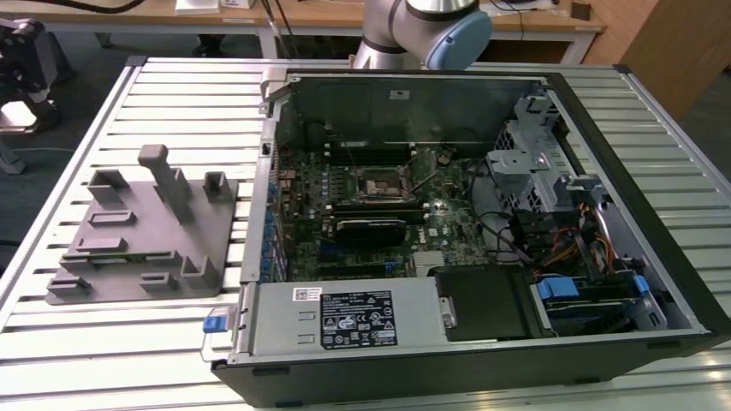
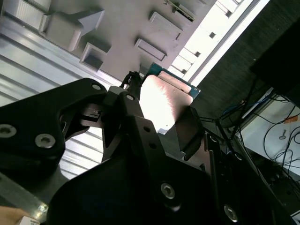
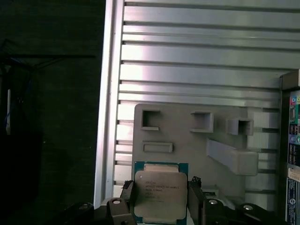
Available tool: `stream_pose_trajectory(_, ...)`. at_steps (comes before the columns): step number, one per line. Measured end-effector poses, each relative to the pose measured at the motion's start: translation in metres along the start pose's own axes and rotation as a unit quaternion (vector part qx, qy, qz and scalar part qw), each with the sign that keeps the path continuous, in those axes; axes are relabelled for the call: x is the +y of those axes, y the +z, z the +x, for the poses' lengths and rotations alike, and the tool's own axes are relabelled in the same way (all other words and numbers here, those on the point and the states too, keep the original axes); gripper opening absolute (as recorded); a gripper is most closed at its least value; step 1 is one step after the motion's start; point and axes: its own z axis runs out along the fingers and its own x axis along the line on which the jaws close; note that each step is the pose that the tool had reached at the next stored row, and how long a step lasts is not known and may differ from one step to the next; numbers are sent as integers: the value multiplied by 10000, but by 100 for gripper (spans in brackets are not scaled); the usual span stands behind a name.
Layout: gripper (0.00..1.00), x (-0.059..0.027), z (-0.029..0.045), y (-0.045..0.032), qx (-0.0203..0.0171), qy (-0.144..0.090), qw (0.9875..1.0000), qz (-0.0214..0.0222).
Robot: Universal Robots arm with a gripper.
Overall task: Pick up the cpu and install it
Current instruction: 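Pick up the cpu and move it towards the insertion slot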
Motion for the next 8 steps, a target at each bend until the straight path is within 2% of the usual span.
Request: stream_pose_trajectory(8,54,27,4,-202,0,1,10000,0)
